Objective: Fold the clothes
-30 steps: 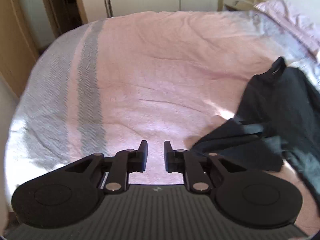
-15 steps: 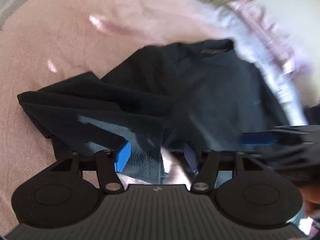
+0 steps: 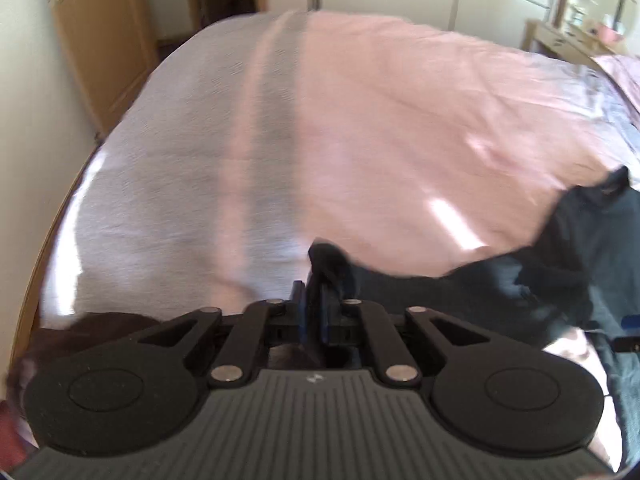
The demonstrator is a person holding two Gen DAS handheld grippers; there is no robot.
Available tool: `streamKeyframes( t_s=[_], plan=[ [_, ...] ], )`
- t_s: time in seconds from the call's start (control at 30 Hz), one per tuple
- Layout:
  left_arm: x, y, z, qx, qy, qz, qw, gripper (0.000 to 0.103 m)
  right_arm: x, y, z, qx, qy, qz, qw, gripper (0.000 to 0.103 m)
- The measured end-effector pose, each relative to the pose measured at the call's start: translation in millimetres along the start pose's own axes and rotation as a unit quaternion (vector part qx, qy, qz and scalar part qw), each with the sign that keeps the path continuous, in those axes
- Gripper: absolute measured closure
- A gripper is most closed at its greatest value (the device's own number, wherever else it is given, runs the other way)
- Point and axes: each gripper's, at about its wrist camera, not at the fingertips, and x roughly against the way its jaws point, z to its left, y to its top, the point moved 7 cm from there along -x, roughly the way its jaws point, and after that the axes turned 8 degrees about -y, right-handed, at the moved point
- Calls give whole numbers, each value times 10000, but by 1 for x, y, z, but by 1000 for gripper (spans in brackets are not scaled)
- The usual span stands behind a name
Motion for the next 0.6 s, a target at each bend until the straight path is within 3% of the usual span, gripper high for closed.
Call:
streamKeyframes(
  t_s=[0.17, 0.3, 0.33, 0.37, 0.43, 0.53, 0.6],
  plan=[
    [0, -4, 56, -88, 147, 411, 9990, 103, -8, 1, 39, 325, 332, -11, 9989, 27],
    [-10, -18, 51, -39, -344, 691, 9970, 101, -14, -5, 49, 390, 330, 50, 9987, 27],
    [-16, -21, 47, -16, -481, 746, 9961, 91, -17, -6, 50, 403, 299, 91, 9987, 27],
    [-25, -22, 43, 51, -606, 809, 9949, 74, -19, -6, 51, 424, 276, 120, 9986, 27],
    [-44, -23, 37, 240, -840, 946, 9917, 57, -20, -5, 53, 506, 266, 121, 9983, 27],
    [-79, -26, 35, 565, -898, 1371, 9849, 52, -22, -4, 58, 592, 250, 113, 9979, 27],
    [-93, -31, 32, 612, -783, 1637, 9815, 58, -26, -5, 61, 554, 206, 114, 9982, 27]
  ],
)
